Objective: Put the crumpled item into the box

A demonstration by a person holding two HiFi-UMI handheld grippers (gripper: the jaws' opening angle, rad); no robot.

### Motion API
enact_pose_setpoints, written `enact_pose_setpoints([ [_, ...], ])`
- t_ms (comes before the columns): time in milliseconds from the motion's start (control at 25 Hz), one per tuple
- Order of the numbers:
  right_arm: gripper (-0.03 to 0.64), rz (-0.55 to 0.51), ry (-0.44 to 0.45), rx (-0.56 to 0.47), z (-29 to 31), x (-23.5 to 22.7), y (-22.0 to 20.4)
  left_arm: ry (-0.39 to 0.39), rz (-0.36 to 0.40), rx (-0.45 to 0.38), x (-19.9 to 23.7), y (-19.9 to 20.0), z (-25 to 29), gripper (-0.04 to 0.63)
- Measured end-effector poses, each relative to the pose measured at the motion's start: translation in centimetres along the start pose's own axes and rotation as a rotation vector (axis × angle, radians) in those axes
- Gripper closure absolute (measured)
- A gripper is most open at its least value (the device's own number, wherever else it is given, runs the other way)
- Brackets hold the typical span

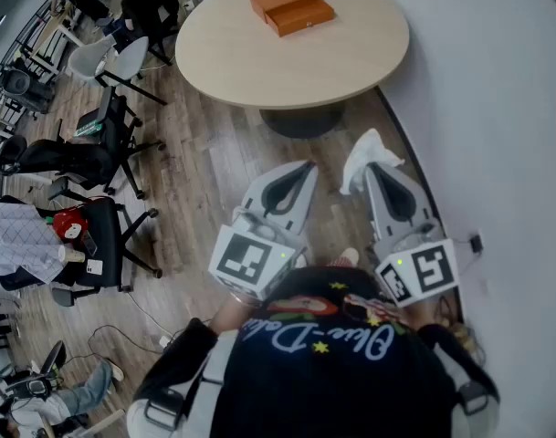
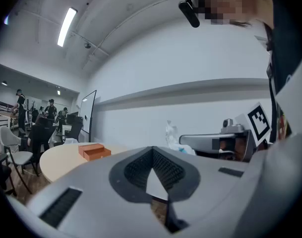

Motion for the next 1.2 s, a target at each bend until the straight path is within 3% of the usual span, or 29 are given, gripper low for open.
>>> enact_pose_setpoints([
  [240,0.617,-0.043,0.006,-0.013,-0.3,-0.8,-0.3,0.002,-0.004,0.004,-0.4,-0.1,0.1,0.604],
  [1200,0.617,0.000,0.040,-0.025,-2.2,-7.0,-0.2,0.040,0.012,0.026,-3.9,0.1,4.9,0.604],
])
Point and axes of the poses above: the fingertips, and each gripper's own axes: z forward along the fingers, x to its left, y out of its top, the point moved 8 cm from there along -z, backward along the fingers, and after that the axes turned 8 degrees about y, right-handed, at the moved point
